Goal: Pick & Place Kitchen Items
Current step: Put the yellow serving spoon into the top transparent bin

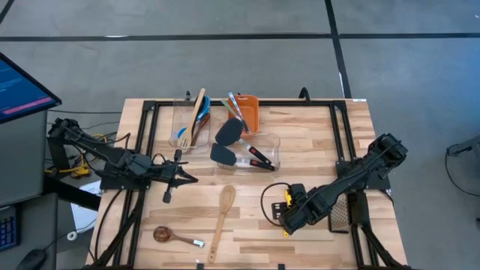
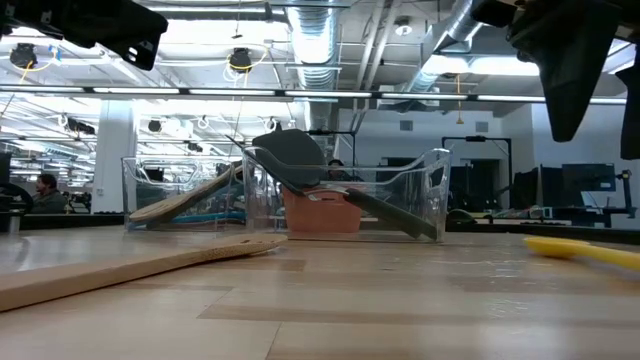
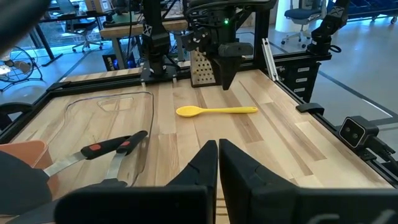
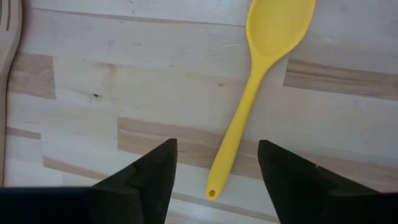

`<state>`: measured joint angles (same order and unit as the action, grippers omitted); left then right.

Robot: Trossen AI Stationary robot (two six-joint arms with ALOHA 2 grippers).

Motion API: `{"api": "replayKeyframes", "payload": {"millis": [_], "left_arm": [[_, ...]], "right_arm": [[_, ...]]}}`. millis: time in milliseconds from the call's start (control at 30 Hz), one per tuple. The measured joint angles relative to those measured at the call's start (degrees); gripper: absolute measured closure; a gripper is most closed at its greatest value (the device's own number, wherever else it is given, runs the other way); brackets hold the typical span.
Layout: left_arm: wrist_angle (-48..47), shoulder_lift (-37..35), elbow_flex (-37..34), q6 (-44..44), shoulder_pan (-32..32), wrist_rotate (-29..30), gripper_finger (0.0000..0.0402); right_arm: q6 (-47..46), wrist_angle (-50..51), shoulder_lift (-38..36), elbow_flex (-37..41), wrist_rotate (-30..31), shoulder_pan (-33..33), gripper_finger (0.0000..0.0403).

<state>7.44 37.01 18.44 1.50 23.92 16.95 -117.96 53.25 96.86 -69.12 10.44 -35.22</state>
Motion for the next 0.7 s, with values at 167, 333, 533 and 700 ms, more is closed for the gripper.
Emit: {"api": "replayKeyframes", "payload": {"millis": [167,333,533,700], "left_arm": [[0.0,0.0,0.0,0.0,0.0,-0.02,0.0399],[0.0,0.0,0.0,0.0,0.0,-0.04,0.0399],[-0.02,0.13,0.02,0.11,0.0,-0.04,0.0399],[-0.02,0.17,0.04,0.17,0.0,-0.07,0.0399]], "right_arm": [[-0.02,0.0,0.0,0.0,0.09,-0.06,0.0193],[-0.16,-0.23,3.28,0.1,-0.08,-0.9,0.0197],[-0.17,-3.95,8.99,-0.06,-1.81,-0.97,0.0197],[-0.12,-4.54,12.88,0.0,-1.83,-0.24,0.0202]]}}
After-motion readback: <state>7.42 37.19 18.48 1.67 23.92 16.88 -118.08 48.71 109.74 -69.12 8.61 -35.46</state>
